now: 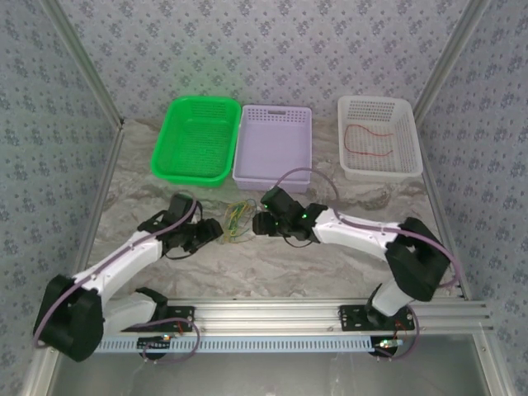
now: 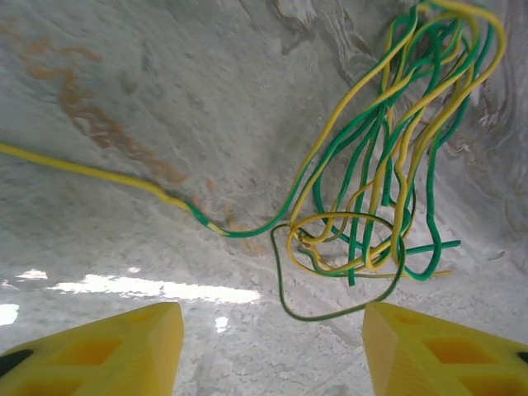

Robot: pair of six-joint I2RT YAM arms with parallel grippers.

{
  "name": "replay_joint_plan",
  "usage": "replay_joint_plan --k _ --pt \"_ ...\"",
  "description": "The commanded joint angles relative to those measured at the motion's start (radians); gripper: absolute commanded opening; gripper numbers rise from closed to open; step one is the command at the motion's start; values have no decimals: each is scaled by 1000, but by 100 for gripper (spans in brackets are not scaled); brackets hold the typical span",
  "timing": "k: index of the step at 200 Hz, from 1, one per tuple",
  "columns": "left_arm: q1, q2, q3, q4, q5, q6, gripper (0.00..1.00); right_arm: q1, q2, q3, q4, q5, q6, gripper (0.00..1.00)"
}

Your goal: Untangle the cables

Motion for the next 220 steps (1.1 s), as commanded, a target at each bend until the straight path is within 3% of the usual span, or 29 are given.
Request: replay_joint_plan --k 1,44,74,90,127,138,159,180,189,220 --pt "-49 86 105 47 -46 49 63 -12 78 75 81 -42 128 55" --pt "-77 254 141 124 -118 56 60 -32 204 188 99 5 207 56" --pt "-79 332 128 195 -108 50 49 -59 324 290 86 -11 245 55" --pt "-83 365 111 244 -102 45 38 -59 364 299 103 -16 266 54" --pt "-102 358 63 312 -98 35 0 -51 418 289 131 -5 311 52" --pt "-108 332 45 324 -102 35 0 -52 430 287 153 -4 312 51" --pt "-113 255 0 338 -109 40 0 -55 444 295 180 -13 301 41" --pt "-113 156 -48 338 -118 47 0 -54 415 271 208 0 299 9" --pt "-113 111 -63 328 -124 49 0 -54 386 237 242 14 301 0" --pt "-100 -53 -94 279 -141 40 0 -59 218 84 332 70 293 0"
